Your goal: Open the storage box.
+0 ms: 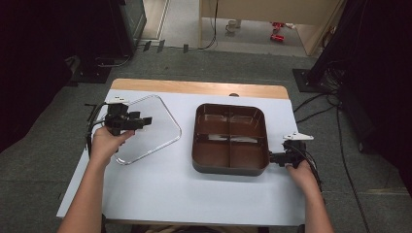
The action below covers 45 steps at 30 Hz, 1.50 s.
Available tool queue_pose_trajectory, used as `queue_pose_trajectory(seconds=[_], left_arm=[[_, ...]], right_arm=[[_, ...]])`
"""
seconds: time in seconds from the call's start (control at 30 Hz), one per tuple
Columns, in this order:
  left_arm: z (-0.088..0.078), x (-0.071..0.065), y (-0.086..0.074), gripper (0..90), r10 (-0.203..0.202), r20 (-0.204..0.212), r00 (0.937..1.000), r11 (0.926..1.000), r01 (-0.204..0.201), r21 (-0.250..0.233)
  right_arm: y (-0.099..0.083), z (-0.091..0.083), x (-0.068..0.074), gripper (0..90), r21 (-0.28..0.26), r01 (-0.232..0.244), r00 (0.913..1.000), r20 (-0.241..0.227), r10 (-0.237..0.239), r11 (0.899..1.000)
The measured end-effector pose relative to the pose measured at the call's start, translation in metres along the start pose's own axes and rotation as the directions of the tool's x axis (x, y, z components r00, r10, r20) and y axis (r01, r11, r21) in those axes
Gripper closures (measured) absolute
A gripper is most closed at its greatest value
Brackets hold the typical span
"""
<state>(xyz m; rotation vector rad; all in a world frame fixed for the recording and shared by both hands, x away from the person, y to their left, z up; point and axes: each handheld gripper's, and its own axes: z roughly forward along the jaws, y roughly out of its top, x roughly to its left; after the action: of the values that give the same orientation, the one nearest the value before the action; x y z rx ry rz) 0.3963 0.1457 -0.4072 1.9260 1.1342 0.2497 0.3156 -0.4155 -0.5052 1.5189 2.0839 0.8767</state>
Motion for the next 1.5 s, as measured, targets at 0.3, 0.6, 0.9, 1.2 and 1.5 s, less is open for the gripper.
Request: queue_pose_trajectory(seconds=[0.3,0.6,0.9,1.2,1.5], left_arm=[[0.008,-0.032,-0.003,27.2,0.065,0.056,0.9963,0.9975,-0.066,0.024],[0.023,-0.054,-0.03,24.2,0.116,0.061,0.9913,0.9918,-0.119,0.046],[0.038,-0.073,-0.052,24.2,0.149,0.059,0.987,0.9843,-0.154,0.087],[0.058,-0.095,-0.073,25.6,0.162,0.123,0.9791,0.9741,-0.178,0.139],[0.071,-0.101,-0.081,23.6,0.22,0.127,0.9672,0.955,-0.24,0.175]], right_arm=[[0.0,0.0,0.0,0.0,0.0,-0.002,1.0,-0.001,0.002,1.0],[0.0,0.0,0.0,0.0,-0.001,-0.002,1.0,-0.001,0.002,1.0],[0.0,0.0,0.0,0.0,0.0,-0.003,1.0,-0.001,0.003,1.0],[0.0,0.0,0.0,0.0,0.001,-0.003,1.0,-0.001,0.003,1.0],[0.0,0.0,0.0,0.0,0.0,-0.001,1.0,-0.001,0.001,1.0]])
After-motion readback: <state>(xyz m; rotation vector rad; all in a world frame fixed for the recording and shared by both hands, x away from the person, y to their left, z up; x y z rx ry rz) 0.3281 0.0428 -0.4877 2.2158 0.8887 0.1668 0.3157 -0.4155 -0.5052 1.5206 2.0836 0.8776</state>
